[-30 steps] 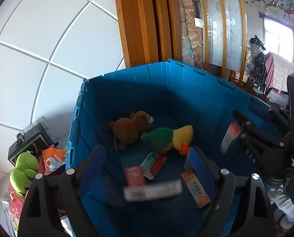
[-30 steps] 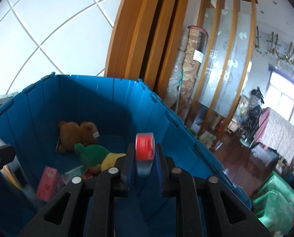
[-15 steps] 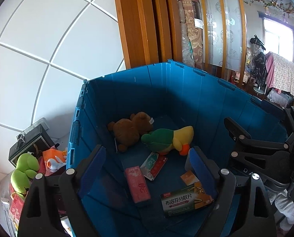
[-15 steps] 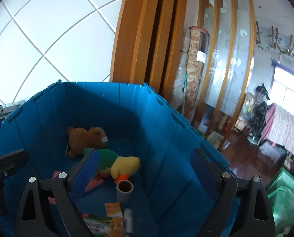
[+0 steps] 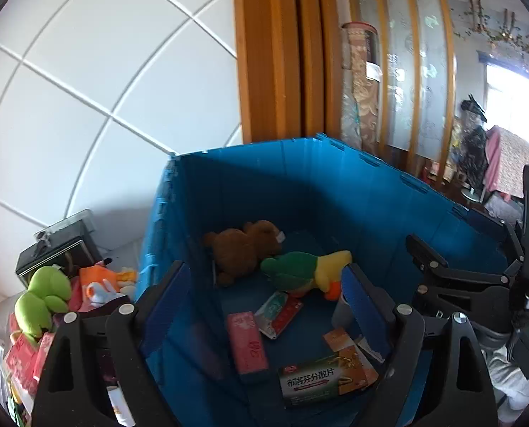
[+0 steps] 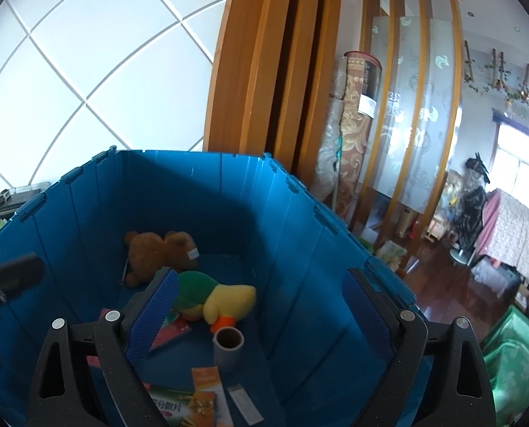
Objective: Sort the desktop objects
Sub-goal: 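Withdraw both tools from the crate back toward the pile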
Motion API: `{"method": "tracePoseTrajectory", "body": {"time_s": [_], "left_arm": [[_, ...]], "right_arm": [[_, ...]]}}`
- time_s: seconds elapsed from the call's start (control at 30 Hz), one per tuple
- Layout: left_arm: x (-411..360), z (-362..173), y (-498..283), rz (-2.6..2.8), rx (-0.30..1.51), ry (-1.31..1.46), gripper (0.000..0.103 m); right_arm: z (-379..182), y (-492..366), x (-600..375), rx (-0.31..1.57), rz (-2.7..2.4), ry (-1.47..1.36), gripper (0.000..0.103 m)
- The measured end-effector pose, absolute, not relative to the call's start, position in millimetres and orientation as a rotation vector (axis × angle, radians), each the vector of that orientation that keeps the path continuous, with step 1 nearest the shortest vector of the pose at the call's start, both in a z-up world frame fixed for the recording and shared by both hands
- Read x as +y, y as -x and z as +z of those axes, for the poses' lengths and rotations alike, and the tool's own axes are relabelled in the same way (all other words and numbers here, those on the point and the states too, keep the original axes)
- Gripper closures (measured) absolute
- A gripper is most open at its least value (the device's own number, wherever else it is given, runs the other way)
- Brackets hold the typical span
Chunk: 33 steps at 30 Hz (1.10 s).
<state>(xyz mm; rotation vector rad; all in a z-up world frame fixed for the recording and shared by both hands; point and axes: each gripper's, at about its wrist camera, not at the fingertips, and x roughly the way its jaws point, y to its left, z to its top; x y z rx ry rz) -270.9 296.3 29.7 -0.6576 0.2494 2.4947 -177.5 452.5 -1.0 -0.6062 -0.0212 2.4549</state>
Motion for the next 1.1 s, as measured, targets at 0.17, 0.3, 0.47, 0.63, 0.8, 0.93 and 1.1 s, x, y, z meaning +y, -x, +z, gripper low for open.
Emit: {"method": "tracePoseTrajectory", "body": {"time_s": [0.17, 0.3, 0.47, 0.63, 0.8, 0.93, 1.1], "left_arm": [[261.2, 41.9, 252.5, 2.555, 0.2, 0.602, 0.013], [215.4, 49.4, 239.8, 2.665, 0.159, 0.549, 0.003], [136.9, 40.5, 229.2, 2.852, 0.113, 0.567, 0.003], [49.0, 11.0, 219.3, 3.023, 0.052, 0.698, 0.003], [-39.3, -28.1, 204.2, 3.14, -0.037, 0.881, 0.003], [-102.4, -61.9, 186.2, 3.211, -0.083, 1.049, 0.003], [-170.4, -107.1, 161.5, 3.245, -0.165, 1.251, 0.003]], "right_arm": [[-0.2, 176.7, 452.6, -0.025, 2.46, 0.597, 0.005], [-0.7, 176.2, 445.8, -0.06, 2.47, 0.607, 0.0], [-1.3, 176.9, 425.4, -0.099, 2.499, 0.633, 0.0], [23.0, 156.8, 388.6, -0.072, 2.627, 0.463, 0.0], [40.6, 152.9, 320.4, -0.141, 2.865, 0.334, 0.0], [38.6, 157.8, 256.3, -0.231, 3.044, 0.309, 0.0], [22.8, 168.3, 184.8, -0.293, 3.207, 0.394, 0.0]]}}
